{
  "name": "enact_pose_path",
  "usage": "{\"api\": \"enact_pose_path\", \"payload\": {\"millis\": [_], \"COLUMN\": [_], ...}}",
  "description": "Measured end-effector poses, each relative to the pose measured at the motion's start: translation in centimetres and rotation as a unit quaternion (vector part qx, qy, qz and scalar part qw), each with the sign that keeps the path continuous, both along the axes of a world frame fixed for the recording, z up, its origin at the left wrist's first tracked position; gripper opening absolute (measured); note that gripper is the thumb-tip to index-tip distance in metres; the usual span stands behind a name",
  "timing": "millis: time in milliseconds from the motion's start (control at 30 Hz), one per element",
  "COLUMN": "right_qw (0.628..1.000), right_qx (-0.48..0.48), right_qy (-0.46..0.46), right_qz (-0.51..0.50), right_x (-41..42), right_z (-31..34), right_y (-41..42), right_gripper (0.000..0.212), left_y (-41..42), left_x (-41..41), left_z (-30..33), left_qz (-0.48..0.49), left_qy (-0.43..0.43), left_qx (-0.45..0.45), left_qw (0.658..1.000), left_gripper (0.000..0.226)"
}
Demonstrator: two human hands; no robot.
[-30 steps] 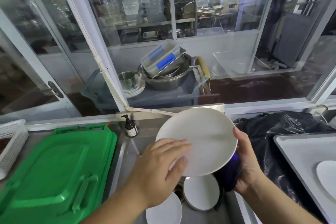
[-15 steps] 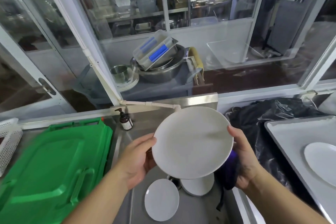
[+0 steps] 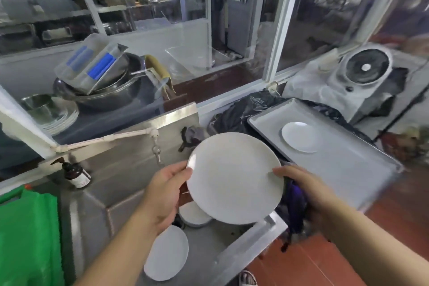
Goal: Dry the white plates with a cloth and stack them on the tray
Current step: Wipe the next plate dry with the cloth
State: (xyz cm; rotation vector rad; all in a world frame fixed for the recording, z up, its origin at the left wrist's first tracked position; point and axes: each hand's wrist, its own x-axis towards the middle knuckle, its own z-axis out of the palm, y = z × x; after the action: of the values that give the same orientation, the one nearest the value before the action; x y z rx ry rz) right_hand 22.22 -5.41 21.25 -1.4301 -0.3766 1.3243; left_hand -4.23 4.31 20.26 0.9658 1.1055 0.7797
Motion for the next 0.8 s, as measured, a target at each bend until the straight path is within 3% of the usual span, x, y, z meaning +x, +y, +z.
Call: {"api": "enact_pose_path", "payload": {"millis": [200, 333, 700, 800], "right_qw": [0.997, 0.995, 0.990, 0.989], "right_qx": [-0.012, 0.003, -0.005, -0.005], "right_qy": [-0.030, -0.027, -0.020, -0.035], "right_qz": [-0.066, -0.100, -0.139, -0.141], "right_x": [5.2, 9.6, 27.5, 32.6], "right_z": [-0.6, -1.3, -2.5, -2.4], "right_y": [-5.6, -8.9, -17.9, -20.3], "right_gripper": [0.036, 0.025, 0.030, 0.019], "left_y": [-2.0, -4.0, -11.9, -13.7], "left_x": [6.0, 11.0, 29.9, 35.2], "left_z": [-0.4, -0.5, 0.3, -0.2], "left_qz": [-0.076, -0.090, -0.127, -0.137], "left_qy": [0.003, 0.009, 0.023, 0.021], "left_qx": [-0.002, -0.012, -0.027, -0.046], "left_qw": [0.997, 0.996, 0.991, 0.989], "left_gripper": [0.027, 0.027, 0.025, 0.026]}}
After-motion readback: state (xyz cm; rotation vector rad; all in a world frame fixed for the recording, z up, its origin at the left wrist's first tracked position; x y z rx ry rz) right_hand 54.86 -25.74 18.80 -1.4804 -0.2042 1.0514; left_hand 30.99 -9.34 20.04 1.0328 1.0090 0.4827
